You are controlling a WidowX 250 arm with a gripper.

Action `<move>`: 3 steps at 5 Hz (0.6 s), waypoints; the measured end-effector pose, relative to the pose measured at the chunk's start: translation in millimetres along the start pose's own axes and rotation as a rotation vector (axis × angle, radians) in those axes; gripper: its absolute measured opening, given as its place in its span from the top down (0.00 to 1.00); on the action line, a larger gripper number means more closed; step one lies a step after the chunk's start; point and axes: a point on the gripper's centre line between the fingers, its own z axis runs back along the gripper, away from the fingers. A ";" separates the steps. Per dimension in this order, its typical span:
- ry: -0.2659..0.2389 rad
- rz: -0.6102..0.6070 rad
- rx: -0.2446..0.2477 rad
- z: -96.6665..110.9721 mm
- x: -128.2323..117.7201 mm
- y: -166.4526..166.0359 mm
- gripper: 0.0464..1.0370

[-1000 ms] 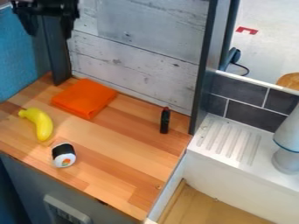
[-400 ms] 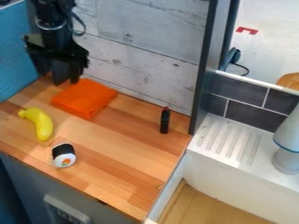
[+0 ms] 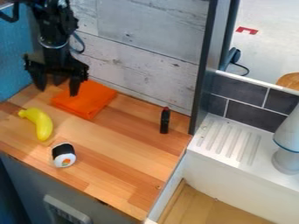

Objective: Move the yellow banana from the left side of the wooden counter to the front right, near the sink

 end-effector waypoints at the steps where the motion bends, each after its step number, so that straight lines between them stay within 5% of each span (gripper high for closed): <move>1: 0.077 0.074 0.002 -17.7 -9.2 12.8 0.04; 2: 0.098 0.141 0.003 -22.8 -14.2 25.2 0.04; 3: 0.063 0.200 -0.030 -31.8 -15.4 36.1 0.04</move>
